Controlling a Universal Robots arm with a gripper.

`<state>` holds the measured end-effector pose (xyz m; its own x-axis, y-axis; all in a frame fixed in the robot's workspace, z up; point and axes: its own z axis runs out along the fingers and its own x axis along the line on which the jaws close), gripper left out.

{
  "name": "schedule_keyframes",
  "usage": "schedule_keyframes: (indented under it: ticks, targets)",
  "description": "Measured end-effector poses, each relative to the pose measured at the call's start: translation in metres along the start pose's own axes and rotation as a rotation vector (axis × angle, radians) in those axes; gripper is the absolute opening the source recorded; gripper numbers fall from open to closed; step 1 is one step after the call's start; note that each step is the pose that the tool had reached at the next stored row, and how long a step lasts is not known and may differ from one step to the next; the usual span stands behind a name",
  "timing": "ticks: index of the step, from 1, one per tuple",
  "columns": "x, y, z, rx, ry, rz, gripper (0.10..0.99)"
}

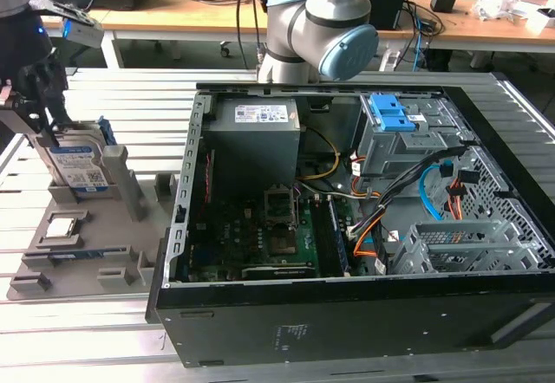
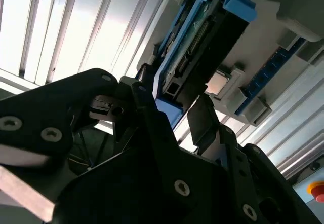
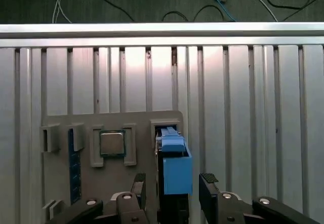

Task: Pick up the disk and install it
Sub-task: 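Pick up the disk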

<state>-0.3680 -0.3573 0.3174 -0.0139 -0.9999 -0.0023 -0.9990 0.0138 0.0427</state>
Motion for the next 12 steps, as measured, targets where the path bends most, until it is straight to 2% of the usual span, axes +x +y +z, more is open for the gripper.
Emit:
schedule_keyframes:
  ticks: [1, 7, 10, 12]
  targets:
    - [-0.0015, -0.0004, 0.0104, 0.000, 0.0002, 0.000, 0.541]
    - [-0.0016, -0.0009, 0.0210, 0.000, -0.0001, 0.000, 0.541]
    - [-0.0015, -0.0009, 0.0225, 0.000, -0.0164, -0.001, 0.541]
    - [-0.0016, -0.0010, 0.0233, 0.000, -0.0239, -0.001, 0.541]
